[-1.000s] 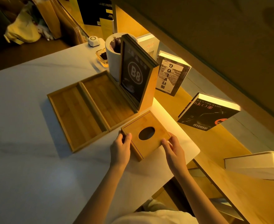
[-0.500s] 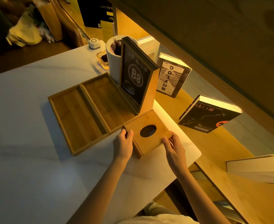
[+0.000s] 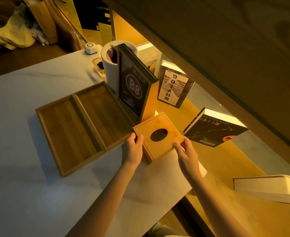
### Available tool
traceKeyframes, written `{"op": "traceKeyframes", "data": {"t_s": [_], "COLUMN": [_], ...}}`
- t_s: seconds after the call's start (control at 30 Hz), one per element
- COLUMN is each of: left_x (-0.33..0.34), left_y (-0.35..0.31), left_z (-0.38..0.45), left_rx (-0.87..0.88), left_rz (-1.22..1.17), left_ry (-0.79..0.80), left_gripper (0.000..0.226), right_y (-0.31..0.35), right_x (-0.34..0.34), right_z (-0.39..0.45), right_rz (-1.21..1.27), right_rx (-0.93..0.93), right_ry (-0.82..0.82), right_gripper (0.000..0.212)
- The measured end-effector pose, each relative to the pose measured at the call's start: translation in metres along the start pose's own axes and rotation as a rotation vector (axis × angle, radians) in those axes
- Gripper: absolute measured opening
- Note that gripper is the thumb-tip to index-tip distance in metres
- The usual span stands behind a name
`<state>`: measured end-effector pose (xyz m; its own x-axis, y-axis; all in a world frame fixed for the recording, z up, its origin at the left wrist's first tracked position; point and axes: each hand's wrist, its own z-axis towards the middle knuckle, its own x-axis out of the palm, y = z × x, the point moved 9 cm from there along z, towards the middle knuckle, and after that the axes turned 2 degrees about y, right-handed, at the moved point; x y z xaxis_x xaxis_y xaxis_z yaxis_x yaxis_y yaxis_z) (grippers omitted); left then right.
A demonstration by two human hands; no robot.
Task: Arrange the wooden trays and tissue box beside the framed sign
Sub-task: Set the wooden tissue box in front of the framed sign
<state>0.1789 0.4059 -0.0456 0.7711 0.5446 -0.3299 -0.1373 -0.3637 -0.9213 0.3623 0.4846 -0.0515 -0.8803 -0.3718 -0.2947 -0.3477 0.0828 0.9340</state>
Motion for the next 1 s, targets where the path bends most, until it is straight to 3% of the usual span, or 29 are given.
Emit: {"op": "traceKeyframes", "data": {"t_s": [1.0], "left_x": [0.005], "left_y": [-0.008], "left_z": [0.006], "left_rx": [-0.028], "left_rz": [0.069], "left_ry": [0.033], "left_gripper": [0.026], "right_y": [0.005], "right_x": [-0.007], "right_z": [0.02], "right_rz": [-0.12], "right_rx": [0.04], "right_ry": [0.04], "right_gripper": [0.034]}}
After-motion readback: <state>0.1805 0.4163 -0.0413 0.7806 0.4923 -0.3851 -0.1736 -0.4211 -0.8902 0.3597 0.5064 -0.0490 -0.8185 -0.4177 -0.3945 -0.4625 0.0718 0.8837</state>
